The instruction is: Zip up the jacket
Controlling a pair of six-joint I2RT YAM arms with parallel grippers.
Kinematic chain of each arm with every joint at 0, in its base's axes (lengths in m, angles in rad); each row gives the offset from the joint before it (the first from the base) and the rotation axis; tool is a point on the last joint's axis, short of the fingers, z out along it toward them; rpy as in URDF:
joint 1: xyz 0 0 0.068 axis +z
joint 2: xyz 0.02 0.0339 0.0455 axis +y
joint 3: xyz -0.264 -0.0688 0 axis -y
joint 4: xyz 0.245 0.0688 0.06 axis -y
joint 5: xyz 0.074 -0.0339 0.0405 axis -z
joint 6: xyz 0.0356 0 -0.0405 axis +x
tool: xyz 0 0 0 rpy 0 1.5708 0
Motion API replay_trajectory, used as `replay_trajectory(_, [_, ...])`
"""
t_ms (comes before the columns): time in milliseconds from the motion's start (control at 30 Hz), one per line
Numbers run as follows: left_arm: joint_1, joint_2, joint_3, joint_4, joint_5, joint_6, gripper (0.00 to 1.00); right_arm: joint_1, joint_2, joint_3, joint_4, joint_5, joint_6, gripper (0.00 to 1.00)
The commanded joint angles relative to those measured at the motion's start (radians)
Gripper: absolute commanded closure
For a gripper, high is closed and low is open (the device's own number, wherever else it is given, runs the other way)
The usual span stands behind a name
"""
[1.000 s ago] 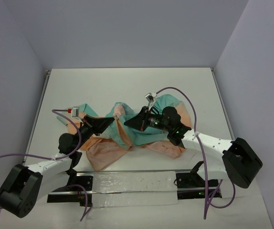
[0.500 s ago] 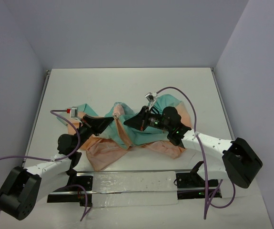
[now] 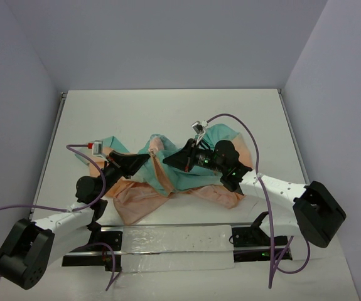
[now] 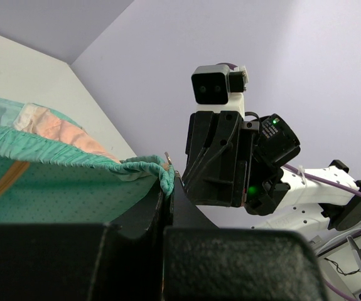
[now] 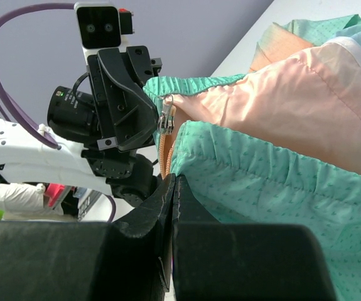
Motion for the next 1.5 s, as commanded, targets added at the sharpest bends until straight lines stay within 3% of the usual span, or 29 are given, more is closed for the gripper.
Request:
replay_trajectory(0, [-0.002, -0.008, 0.04, 0.291, 0.018, 0.018, 1.0, 0.009, -0.021, 0.024, 0.068, -0.012, 0.001, 1.0])
replay_trajectory(1467, [-0.003, -0.012, 0.032, 0.289, 0.027, 0.007, 1.0, 0.009, 0.011, 0.061, 0.071, -0.021, 0.004, 1.0])
